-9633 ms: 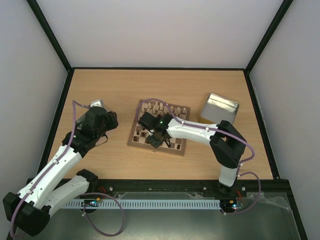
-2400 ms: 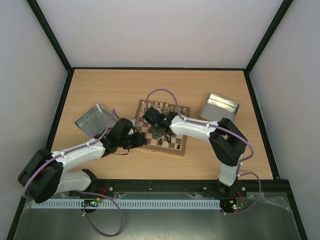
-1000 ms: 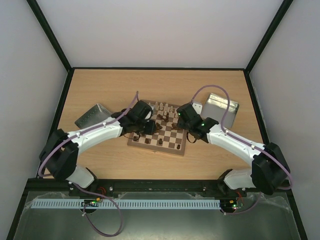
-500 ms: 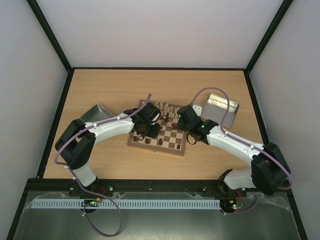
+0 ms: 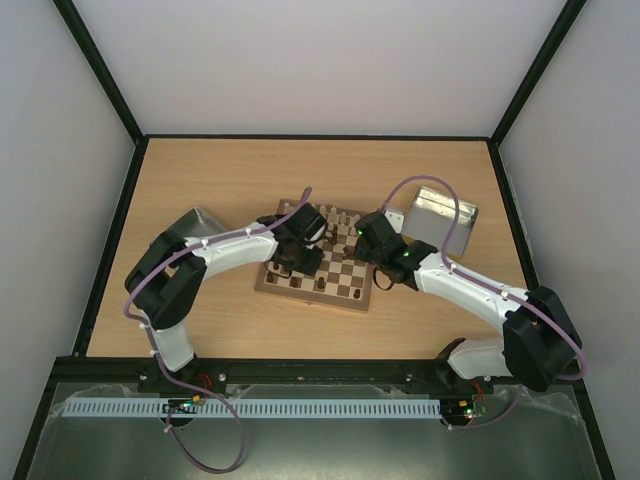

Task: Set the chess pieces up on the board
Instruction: Pick up the chess piece from the chessboard.

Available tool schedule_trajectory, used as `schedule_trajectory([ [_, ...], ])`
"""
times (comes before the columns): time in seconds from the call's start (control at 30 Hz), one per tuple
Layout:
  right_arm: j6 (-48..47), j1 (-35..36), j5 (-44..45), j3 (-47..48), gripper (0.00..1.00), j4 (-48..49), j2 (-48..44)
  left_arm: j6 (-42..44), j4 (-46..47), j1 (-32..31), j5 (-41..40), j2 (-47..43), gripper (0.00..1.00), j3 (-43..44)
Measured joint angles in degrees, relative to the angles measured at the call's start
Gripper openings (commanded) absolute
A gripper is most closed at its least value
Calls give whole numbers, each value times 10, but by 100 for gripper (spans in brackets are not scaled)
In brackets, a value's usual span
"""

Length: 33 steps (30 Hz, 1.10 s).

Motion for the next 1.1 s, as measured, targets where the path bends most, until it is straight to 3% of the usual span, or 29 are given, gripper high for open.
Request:
schedule_trajectory([
  [0.43, 0, 0, 0, -7, 39, 6, -4, 13, -3, 0, -13, 28, 45, 24],
  [0.63, 0, 0, 0, -8, 39, 7, -8, 18, -3, 0, -14, 28, 37, 25],
  [0.9, 0, 0, 0, -9, 39, 7, -11, 20, -2, 0, -13, 27, 40, 23],
  [1.1, 0, 0, 0, -10, 39, 7, -11, 33, -1, 0, -8, 24, 32, 18],
])
